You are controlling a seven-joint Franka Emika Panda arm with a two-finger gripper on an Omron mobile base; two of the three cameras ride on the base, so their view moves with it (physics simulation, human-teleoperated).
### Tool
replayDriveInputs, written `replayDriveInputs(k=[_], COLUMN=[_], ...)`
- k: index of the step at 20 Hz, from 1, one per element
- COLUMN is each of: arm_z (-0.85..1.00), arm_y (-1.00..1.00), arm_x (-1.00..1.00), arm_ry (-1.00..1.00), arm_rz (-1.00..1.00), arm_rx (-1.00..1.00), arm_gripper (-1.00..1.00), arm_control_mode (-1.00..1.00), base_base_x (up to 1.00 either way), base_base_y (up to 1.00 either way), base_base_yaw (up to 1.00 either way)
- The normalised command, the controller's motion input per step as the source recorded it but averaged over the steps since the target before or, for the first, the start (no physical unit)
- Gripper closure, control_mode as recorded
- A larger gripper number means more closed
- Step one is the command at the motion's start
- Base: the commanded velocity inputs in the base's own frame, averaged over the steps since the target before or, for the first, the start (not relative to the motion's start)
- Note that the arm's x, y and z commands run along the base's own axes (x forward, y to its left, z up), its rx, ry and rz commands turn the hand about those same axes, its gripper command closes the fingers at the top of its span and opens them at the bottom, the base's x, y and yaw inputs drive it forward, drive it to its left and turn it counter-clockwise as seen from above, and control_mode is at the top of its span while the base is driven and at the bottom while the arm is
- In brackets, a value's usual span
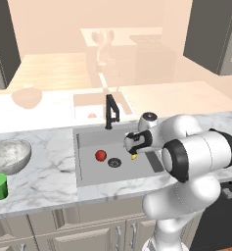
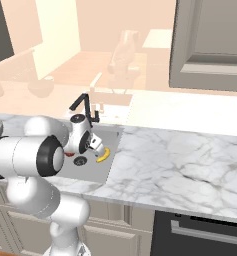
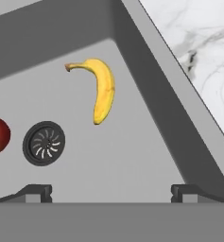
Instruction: Remove the onion and banana from the sink. Then move the bowl and cup from the counter to the sink for washing.
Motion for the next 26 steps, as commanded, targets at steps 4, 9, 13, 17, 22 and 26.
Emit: replayDriveInputs(k=[4, 9, 13, 17, 22, 26], arm_z=[-0.11, -0.13, -0.12, -0.11, -0.1, -0.09], arm_y=[0.0, 0.0, 0.0, 0.0, 0.0, 0.0], arm_x=[0.04, 0.07, 0.07, 0.08, 0.09, 0.11], arm_ry=[0.0, 0.0, 0.0, 0.0, 0.0, 0.0], arm_rz=[0.0, -0.03, -0.03, -0.05, -0.11, -0.12], arm_rx=[0.01, 0.02, 0.01, 0.0, 0.0, 0.0], arm_gripper=[-1.0, -1.0, -1.0, -1.0, -1.0, -1.0], arm_control_mode=[-1.0, -1.0, -1.0, -1.0, -1.0, -1.0], base_base_x=[0.0, 0.0, 0.0, 0.0, 0.0, 0.0], base_base_y=[0.0, 0.0, 0.0, 0.0, 0.0, 0.0], base_base_yaw=[0.0, 0.0, 0.0, 0.0, 0.0, 0.0])
